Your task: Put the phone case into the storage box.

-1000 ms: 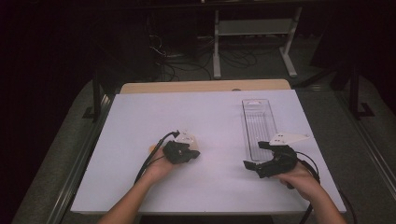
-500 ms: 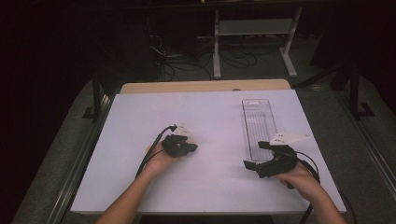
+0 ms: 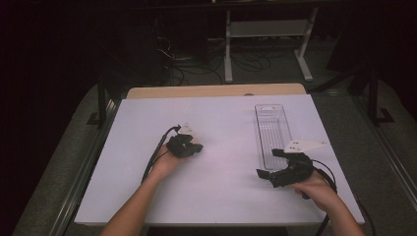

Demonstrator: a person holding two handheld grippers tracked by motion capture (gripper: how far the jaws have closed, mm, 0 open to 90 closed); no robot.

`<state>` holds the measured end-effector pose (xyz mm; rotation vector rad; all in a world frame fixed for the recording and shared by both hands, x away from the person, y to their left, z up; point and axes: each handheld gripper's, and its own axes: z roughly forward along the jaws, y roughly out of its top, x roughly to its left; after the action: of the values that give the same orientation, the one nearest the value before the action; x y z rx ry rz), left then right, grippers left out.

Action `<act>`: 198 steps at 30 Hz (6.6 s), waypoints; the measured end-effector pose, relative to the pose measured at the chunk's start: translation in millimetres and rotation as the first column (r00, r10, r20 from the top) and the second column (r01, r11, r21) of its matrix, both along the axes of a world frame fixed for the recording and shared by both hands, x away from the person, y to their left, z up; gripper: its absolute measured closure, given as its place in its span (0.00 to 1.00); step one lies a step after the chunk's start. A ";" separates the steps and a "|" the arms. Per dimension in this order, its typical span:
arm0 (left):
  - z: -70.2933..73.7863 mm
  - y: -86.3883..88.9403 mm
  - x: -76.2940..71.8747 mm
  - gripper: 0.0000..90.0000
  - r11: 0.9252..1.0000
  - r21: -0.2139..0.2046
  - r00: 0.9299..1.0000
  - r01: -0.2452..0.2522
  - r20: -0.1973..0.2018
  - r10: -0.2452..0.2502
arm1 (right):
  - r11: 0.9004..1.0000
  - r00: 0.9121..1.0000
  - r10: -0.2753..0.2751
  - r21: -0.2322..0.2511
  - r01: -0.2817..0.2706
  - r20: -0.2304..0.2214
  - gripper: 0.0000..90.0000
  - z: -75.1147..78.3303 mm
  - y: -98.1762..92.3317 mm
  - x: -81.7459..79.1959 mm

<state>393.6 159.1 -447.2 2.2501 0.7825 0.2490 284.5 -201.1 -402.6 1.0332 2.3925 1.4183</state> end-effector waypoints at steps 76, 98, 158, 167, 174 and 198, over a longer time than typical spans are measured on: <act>40.3 109.7 -107.7 0.00 0.985 -0.173 0.997 0.018 0.074 -0.005 | 0.999 0.999 0.025 0.037 -0.026 0.029 0.01 6.8 0.3 0.1; 57.8 109.6 -96.8 0.00 0.987 -0.157 0.996 0.020 0.093 -0.006 | 0.999 0.999 0.026 0.038 -0.027 0.034 0.01 3.2 6.1 6.1; 86.9 98.4 -16.3 0.00 0.969 -0.224 0.984 -0.102 0.118 0.131 | 0.998 0.999 0.037 0.053 -0.038 0.017 0.01 3.2 5.2 7.0; 88.5 100.8 -14.1 0.00 0.967 -0.222 0.979 -0.125 0.128 0.156 | 0.998 0.999 0.033 0.048 -0.034 0.021 0.01 3.0 5.6 7.0; 88.3 97.6 -15.8 0.00 0.969 -0.219 0.982 -0.115 0.122 0.145 | 0.998 0.999 0.029 0.046 -0.030 0.021 0.01 2.8 5.6 6.7; 75.6 92.2 -12.2 0.00 0.994 -0.048 0.992 -0.103 0.066 0.106 | 0.998 0.999 0.031 0.047 -0.032 0.025 0.01 2.4 5.0 6.8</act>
<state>381.4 251.3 -371.7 2.1504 0.8623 0.3539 291.3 -196.1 -400.1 0.9872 2.3793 1.4958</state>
